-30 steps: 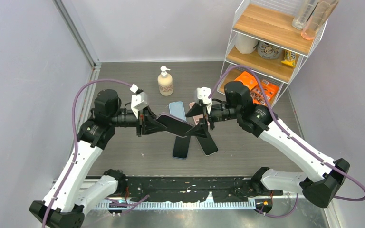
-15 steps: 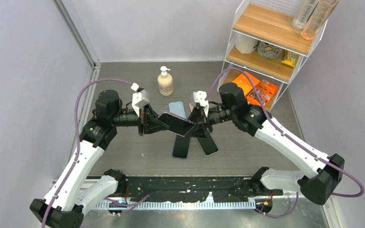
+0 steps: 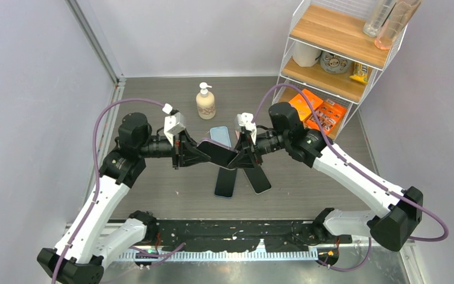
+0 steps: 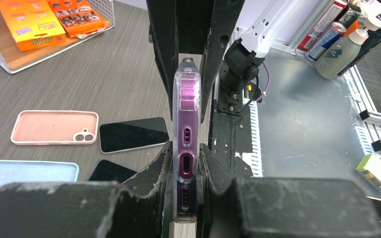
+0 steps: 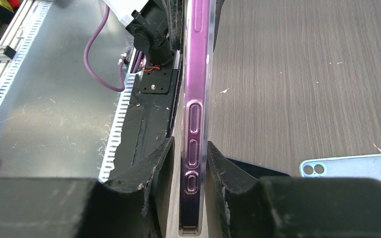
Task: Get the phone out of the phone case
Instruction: Pick up the phone at the center of the board, then remove the phone case from the phone.
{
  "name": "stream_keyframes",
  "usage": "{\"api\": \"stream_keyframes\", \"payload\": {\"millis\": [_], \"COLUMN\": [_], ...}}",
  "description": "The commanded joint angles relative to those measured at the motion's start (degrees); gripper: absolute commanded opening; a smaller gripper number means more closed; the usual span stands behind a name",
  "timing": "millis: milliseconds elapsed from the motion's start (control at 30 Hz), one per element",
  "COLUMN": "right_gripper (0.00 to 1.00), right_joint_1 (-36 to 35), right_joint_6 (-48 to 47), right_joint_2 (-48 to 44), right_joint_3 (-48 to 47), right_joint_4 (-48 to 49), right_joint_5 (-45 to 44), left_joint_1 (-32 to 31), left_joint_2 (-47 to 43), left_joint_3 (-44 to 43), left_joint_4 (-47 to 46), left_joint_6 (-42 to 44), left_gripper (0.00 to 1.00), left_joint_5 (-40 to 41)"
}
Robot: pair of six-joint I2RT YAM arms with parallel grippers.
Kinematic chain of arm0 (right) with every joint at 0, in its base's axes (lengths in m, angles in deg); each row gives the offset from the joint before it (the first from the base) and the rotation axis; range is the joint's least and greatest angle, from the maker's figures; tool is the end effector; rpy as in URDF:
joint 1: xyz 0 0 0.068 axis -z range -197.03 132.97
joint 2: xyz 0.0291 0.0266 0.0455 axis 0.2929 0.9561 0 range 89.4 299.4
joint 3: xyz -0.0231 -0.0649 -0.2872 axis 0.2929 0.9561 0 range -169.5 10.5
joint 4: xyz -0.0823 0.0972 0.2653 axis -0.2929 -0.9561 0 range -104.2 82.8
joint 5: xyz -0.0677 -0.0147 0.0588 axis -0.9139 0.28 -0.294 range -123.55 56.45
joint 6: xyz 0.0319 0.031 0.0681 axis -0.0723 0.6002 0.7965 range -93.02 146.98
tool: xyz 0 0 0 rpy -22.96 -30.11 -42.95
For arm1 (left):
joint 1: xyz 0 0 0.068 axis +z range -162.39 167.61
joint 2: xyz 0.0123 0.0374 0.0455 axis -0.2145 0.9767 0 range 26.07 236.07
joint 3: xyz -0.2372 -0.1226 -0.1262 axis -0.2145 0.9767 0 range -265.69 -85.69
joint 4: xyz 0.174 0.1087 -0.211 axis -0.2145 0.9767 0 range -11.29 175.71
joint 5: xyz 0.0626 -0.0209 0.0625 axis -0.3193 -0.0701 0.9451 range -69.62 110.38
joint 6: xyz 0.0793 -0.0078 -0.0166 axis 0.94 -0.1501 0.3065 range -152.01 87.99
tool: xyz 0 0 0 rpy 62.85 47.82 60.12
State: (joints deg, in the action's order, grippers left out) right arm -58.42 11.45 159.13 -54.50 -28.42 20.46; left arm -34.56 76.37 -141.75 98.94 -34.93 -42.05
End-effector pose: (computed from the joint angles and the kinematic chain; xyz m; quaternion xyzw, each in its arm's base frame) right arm 0.1934 0.2466 0.3691 -0.5717 0.5493 0.4809 0.3743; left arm 0.1729 -0.1380 0.3957 0.4260 0.6135 -0.5137 0.4222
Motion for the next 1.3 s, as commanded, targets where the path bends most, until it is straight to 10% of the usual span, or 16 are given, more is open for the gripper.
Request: {"api": "stream_keyframes", "payload": {"millis": [0, 167, 367, 433, 967, 1267], "right_gripper": [0.32, 0.06, 0.05, 0.05, 0.05, 0.05], "right_joint_1": [0.3, 0.3, 0.3, 0.3, 0.3, 0.2], "right_joint_6": [1.2, 1.4, 0.3, 0.0, -3.5, -4.1], "right_joint_2": [0.8, 1.2, -1.1, -2.1, -5.9, -5.7], "right_joint_3": [-1.8, -2.3, -1.3, -0.6, 2.2, 2.4], "right_joint_4": [2.0, 1.5, 1.0, 1.3, 1.5, 1.8], "right_joint_5": [2.1, 2.1, -3.6, -6.2, -14.7, -15.8], "left_joint_1": [-0.4, -0.5, -0.5, -0.5, -0.5, -0.8], "left_joint_2": [-0.9, -0.8, -0.8, -0.2, 11.7, 15.8], "left_joint_3": [-1.1, -0.1, -0.4, -1.9, -13.0, -13.2], "left_joint_4": [-6.1, -6.5, -3.8, -2.1, -3.7, -6.0], "left_joint_6": [-1.2, -0.9, 0.5, 0.7, -12.7, -16.1], "left_gripper": [0.0, 0.07, 0.87, 0.99, 0.84, 0.4], "left_joint_5": [-0.6, -0.5, 0.5, 1.1, 0.1, -2.9]}}
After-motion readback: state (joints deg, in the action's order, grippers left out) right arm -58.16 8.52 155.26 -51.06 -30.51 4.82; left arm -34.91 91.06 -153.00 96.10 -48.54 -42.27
